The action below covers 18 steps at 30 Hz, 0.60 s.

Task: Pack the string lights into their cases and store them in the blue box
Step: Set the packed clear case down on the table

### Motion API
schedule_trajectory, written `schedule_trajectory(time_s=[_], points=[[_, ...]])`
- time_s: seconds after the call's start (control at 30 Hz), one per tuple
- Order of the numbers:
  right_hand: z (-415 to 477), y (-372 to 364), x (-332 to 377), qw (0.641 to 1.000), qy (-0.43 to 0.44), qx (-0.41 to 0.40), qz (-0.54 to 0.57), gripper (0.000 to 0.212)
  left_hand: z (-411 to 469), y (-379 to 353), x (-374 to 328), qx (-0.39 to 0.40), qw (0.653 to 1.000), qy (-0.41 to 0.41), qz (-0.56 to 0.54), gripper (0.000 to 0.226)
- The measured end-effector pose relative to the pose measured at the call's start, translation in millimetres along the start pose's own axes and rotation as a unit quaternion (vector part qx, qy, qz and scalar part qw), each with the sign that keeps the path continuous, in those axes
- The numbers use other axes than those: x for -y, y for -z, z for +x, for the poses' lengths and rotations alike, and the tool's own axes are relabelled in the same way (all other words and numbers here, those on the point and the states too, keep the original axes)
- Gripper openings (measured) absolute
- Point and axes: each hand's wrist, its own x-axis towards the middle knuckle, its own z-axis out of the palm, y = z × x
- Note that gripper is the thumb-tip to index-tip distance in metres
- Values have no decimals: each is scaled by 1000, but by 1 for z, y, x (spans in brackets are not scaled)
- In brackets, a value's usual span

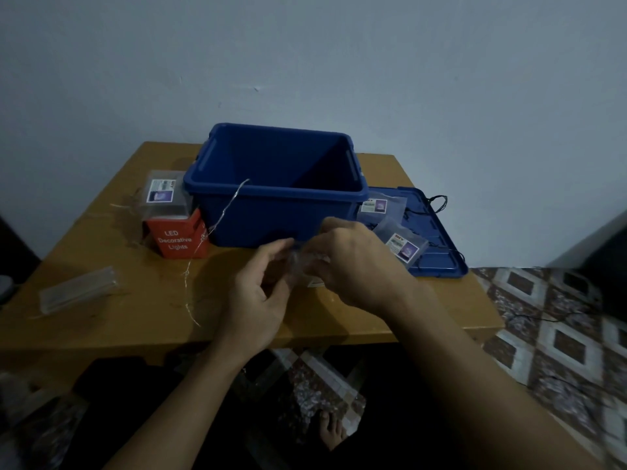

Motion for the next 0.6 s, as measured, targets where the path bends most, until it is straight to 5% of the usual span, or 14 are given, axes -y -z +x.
schedule_trajectory(time_s=[0.3, 0.43, 0.6], points=[[-15, -31, -10, 994, -11, -109, 20, 13, 0, -1, 2, 22, 999, 5, 25, 36], [-24, -34, -14, 993, -24, -110, 15, 34, 1, -3, 0, 20, 999, -3, 39, 27], [-30, -37, -13, 994, -23, -102, -17, 33, 1, -3, 4, 9, 996, -5, 83, 22]])
